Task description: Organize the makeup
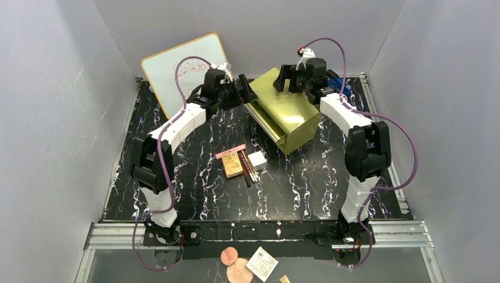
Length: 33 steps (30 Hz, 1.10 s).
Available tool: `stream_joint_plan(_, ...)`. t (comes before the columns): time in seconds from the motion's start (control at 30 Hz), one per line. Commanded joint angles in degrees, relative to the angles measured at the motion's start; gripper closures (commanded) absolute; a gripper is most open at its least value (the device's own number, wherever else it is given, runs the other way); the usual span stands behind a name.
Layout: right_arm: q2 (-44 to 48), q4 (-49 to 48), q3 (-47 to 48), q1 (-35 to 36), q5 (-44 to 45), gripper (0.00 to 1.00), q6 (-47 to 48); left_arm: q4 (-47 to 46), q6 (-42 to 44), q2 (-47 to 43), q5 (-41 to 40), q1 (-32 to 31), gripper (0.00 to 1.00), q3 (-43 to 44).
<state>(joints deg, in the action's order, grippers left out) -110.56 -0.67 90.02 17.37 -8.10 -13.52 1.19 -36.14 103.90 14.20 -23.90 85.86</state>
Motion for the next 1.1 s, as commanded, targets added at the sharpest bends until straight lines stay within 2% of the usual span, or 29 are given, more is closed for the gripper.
stream_joint_plan(0.0,-4.58,15.34,-5.7,-0.49,5.06,0.01,4.29,16.92,0.66,0.7,-9.59,-0.36,0.02,2.53)
stream_joint_plan(0.1,-4.59,15.0,-6.06,-0.5,5.3,0.01,4.29,21.88,-1.15,0.27,-15.62,-1.37,0.02,4.58)
stream_joint_plan(0.23,-5.0,14.73,-5.92,-0.54,4.57,0.01,3.57,27.56,-2.03,3.18,-18.63,-2.5,0.02,10.04)
stream_joint_plan(0.57,-4.47,14.58,-6.38,-0.49,5.4,0.01,4.15,29.76,-4.18,8.57,-20.15,-4.8,0.01,15.4)
stream_joint_plan(1.07,-5.01,14.47,-6.5,-0.53,5.54,0.01,4.62,32.28,-4.39,13.0,-22.41,-5.81,0.01,18.31)
